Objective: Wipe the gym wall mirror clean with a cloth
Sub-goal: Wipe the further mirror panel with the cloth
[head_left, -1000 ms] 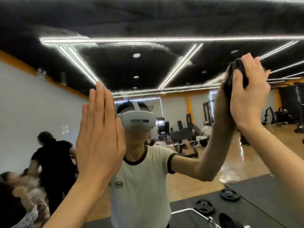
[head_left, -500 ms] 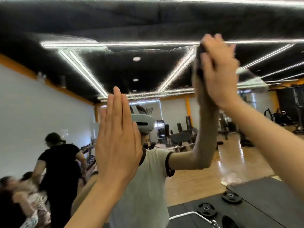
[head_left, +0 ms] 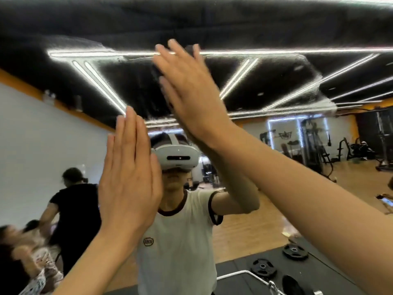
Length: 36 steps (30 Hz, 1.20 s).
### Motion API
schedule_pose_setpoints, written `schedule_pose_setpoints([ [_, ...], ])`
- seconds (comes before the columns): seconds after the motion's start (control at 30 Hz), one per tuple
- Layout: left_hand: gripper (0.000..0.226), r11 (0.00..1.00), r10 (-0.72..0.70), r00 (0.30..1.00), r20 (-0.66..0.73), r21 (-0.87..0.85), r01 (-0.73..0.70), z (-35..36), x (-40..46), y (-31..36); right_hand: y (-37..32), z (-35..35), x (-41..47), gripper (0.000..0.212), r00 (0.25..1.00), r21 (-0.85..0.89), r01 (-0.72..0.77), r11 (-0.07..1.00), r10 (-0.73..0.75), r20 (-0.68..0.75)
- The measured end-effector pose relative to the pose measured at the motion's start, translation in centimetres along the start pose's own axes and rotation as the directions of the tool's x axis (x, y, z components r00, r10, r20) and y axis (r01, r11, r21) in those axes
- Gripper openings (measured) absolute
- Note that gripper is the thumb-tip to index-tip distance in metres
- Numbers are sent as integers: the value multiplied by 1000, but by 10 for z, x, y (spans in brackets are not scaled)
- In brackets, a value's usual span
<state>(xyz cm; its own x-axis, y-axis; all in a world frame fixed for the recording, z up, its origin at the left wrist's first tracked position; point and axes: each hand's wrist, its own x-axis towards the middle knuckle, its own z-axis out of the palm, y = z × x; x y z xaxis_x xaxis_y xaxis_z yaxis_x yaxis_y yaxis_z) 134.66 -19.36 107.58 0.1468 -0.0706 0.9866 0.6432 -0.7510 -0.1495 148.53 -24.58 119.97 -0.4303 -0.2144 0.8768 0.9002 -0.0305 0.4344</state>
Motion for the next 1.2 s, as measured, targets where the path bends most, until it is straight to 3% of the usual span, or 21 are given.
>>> schedule_pose_setpoints([
  [0.17, 62, 998, -2, 999, -32, -58, 0, 10, -2, -6, 119, -88, -46, 40, 927, -82, -372, 925, 374, 16],
  [0.27, 68, 990, -27, 999, 21, -135, 30, 14, -3, -10, 169, -134, -79, 41, 803, -137, -595, 792, 592, -69],
  [0.37, 58, 1000, -24, 999, -37, -7, 24, 5, 1, -5, 173, -141, -88, 37, 698, -112, -716, 689, 702, -137],
  [0.4, 57, 1000, -26, 999, -39, 7, 26, 1, 3, -2, 160, -133, -84, 35, 701, -87, -712, 697, 699, -141],
  [0.47, 58, 999, -48, 998, -30, -6, 47, -5, 5, 8, 111, -104, -73, 36, 786, -2, -614, 789, 612, -87],
  [0.57, 62, 994, -79, 996, -28, -74, 77, -4, 9, 37, 24, -53, -66, 40, 966, 50, -257, 965, 255, 53],
  [0.63, 61, 992, -72, 996, -43, -109, 67, 1, 14, 60, -1, -36, -68, 48, 992, 46, -77, 996, 72, 108],
  [0.73, 61, 987, -70, 997, -44, -148, 63, 13, 17, 85, 35, -64, -78, 49, 986, 23, -86, 996, 82, 144],
  [0.8, 61, 989, -54, 998, -23, -136, 50, 21, 13, 93, 74, -99, -94, 43, 952, 1, -255, 967, 251, 173],
  [0.87, 61, 995, -31, 999, 6, -94, 32, 27, 7, 95, 118, -134, -118, 38, 896, -46, -429, 902, 432, 104],
  [0.97, 61, 1000, 5, 1000, 13, -8, -5, 32, 2, 92, 152, -158, -137, 39, 694, -73, -720, 690, 715, -88],
  [1.0, 61, 1000, 6, 1000, 15, 2, -7, 33, 2, 92, 148, -154, -136, 39, 635, -53, -771, 635, 760, -137],
  [1.03, 61, 1000, 3, 1000, 17, 6, -3, 34, 2, 93, 135, -145, -131, 37, 623, -31, -777, 628, 763, -172],
  [1.1, 61, 1000, 1, 1000, 14, 8, -1, 34, 2, 93, 87, -121, -122, 35, 729, 10, -675, 738, 669, -145],
  [1.17, 60, 1000, 8, 1000, 5, 8, -8, 34, 2, 93, 30, -93, -125, 38, 901, 21, -433, 901, 432, 26],
  [1.2, 60, 1000, 9, 1000, 1, 2, -9, 34, 3, 93, 9, -84, -129, 42, 947, 37, -308, 951, 303, 104],
])
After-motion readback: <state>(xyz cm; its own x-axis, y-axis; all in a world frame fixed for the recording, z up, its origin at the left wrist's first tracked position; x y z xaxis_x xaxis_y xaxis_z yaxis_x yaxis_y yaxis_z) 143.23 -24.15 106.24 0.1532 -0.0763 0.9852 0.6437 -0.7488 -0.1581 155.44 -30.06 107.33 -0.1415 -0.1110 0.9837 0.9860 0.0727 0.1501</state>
